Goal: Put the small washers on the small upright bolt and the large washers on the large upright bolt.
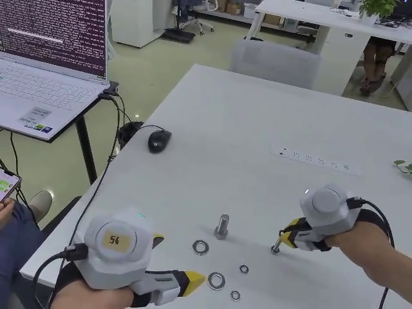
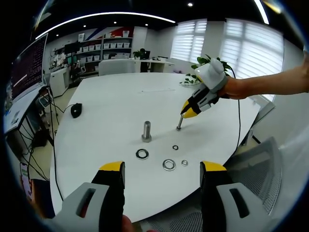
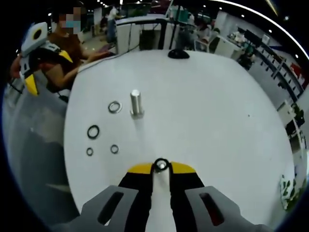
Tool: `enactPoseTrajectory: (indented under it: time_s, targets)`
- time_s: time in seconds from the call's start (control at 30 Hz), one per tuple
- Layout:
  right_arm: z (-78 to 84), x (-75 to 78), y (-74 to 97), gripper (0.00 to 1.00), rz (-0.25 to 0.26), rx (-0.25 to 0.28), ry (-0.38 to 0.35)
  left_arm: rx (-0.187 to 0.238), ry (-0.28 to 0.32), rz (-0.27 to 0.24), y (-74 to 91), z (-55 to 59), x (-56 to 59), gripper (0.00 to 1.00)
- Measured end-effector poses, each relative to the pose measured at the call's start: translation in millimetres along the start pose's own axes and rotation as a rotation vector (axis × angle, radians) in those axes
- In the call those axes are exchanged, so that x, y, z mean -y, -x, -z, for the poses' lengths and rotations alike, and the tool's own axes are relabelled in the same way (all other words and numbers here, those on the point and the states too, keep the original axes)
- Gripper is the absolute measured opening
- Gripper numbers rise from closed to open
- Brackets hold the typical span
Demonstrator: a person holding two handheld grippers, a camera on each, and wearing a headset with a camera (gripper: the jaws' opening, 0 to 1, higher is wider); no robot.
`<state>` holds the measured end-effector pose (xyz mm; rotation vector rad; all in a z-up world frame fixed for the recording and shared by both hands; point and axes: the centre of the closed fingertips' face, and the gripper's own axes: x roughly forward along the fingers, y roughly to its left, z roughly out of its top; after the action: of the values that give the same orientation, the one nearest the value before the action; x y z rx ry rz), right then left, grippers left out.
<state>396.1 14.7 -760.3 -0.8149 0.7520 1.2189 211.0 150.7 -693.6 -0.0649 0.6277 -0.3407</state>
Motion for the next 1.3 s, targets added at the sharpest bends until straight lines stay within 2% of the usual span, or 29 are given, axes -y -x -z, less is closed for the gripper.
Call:
enactPoseTrajectory:
  time_s: [0.33, 0.53, 0.73, 1.07, 1.3]
  targets:
    - [4.0, 4.3, -0.7, 0.13, 0.005, -0.03, 0.016, 0.0, 0.009, -0.008, 1.2, 1.9, -5.0, 0.62]
    - [8.8, 3.2, -3.1, 0.13, -0.005, -0.049, 0.019, 0.0, 0.009, -0.003, -0.5, 1.1, -4.5, 0.62]
    - [6.7, 1.2, -5.1, 0.13, -0.01, -0.059, 0.025, -0.003, 0.009, -0.002, -1.0, 1.4, -4.6, 0.62]
    - [15.3, 1.2, -19.4, 0.13, -0.029, -0.116, 0.054, -0.006, 0.011, -0.007, 1.4, 1.9, -7.1, 0.62]
    - [23.9, -0.7, -33.3, 0.13, -0.054, -0.149, 0.048, -0.008, 0.018, -0.023, 5.8, 3.9, -12.2, 0.62]
